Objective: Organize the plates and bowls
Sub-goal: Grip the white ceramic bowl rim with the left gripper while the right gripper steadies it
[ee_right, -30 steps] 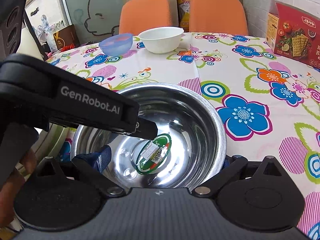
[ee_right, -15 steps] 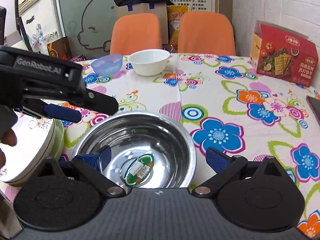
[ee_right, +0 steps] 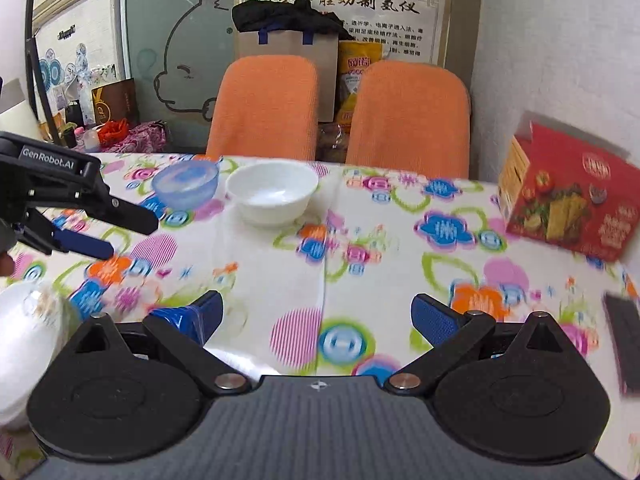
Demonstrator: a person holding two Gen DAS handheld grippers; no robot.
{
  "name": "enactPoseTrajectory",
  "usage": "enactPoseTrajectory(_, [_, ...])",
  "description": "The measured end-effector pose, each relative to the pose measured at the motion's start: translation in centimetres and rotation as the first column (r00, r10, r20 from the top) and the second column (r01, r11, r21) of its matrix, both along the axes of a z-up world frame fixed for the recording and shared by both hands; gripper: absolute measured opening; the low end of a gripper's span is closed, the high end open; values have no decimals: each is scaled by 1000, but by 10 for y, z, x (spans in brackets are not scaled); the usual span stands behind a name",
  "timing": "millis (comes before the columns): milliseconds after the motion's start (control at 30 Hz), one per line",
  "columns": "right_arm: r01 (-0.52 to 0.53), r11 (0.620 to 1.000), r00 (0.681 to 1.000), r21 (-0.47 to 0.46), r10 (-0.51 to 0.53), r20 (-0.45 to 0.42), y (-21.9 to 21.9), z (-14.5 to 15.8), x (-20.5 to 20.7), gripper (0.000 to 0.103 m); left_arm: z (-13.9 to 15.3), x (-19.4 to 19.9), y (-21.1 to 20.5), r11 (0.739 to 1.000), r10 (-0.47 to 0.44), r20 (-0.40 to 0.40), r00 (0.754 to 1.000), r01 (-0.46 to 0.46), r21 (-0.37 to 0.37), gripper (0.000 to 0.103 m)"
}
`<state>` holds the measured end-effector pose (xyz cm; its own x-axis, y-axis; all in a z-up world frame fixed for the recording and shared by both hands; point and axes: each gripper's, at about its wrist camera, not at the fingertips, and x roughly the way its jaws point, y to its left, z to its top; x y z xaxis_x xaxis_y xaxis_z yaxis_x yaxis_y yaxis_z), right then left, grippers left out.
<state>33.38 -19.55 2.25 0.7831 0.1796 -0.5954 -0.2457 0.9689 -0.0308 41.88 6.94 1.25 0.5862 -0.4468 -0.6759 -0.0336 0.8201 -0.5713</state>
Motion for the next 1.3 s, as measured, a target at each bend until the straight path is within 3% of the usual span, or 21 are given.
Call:
enactPoseTrajectory(167, [-32,998,999,-49,32,6,16,4,77,88,-12,59,-9,993,108,-47,993,-110,-48,75])
enactPoseTrajectory(367, [-82,993,996,-88,79,-36,31,-20,150,88,-31,108,-22,974,215,-95,972,-220,-51,75])
enactPoseTrajectory(600, [-120,987,990,-105,110,-92,38,-51,195,88,-39,141,-39,973,229,-123,966,-232,-5,75])
enactPoseTrajectory(700, [-147,987,985,-69,139,-107,41,-59,201,88,-45,152,-45,983,182,-136,974,-183,10,71])
enactPoseTrajectory(767, [-182,981,977,-60,174,-119,47,-62,201,86,-50,160,-49,991,132,-148,980,-132,9,46])
enactPoseTrajectory(867, [-228,974,963,-12,223,-150,52,-66,199,86,-51,166,-53,996,80,-141,987,-75,41,36])
enactPoseTrajectory(1067, [-194,976,952,97,211,-221,48,-59,191,87,-52,167,-51,999,28,-151,988,-23,31,36])
enactPoseTrajectory(1300, [-178,981,956,75,191,-222,52,-39,160,87,-49,150,-57,1000,-17,-169,985,19,10,35])
